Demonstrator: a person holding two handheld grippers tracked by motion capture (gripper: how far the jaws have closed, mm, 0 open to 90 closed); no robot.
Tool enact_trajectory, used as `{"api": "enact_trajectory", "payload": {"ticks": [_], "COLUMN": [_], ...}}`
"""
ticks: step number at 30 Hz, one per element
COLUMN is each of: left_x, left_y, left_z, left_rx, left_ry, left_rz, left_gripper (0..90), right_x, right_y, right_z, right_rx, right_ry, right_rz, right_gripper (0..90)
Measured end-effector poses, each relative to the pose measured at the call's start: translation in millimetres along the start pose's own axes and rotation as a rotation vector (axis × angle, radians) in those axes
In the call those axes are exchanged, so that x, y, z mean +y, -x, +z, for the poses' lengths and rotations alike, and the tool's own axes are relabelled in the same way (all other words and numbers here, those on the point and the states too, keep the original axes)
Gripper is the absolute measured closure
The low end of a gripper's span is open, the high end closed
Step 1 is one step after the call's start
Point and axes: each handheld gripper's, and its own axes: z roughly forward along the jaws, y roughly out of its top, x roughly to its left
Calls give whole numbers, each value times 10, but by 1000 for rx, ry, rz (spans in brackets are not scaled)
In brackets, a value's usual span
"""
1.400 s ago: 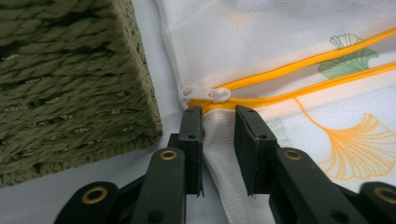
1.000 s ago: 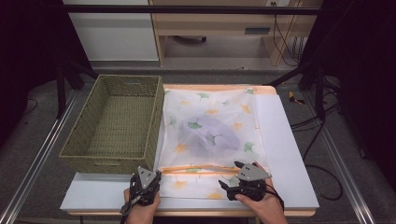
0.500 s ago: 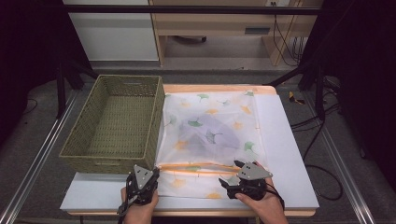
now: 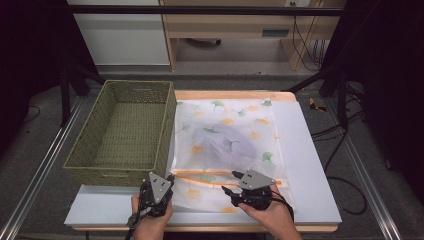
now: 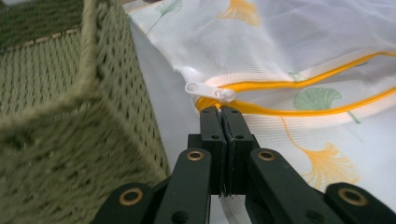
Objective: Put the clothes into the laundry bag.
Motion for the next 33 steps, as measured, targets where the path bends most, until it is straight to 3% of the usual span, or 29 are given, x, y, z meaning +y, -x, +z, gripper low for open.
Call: {"api": "enact_trajectory", "payload": {"ticks": [4,10,18,20,33], "left_x": [70,33,-50,-56,-73], "left_y": [91,226,303,290,247], "left_z": [31,190,322,321,279], "left_rx": [-34,-128,-180,-190,-201], "left_ry": [-8,-57,-67,-62,-35], "left_rz": [66,123,118,100,61], "left_gripper": [887,887,888,887,887], "right_x": [141,315,484,549,851], "right_y": [-6,18,-8,-22,-106], "right_z": [67,245,553,609,877], "right_rx": [21,76,176,194,274], "right_ry": [3,-6,-47,-61,-158], "right_rz": [-10,-2,8,8,3], "right_gripper": [544,672,785,801,790]}}
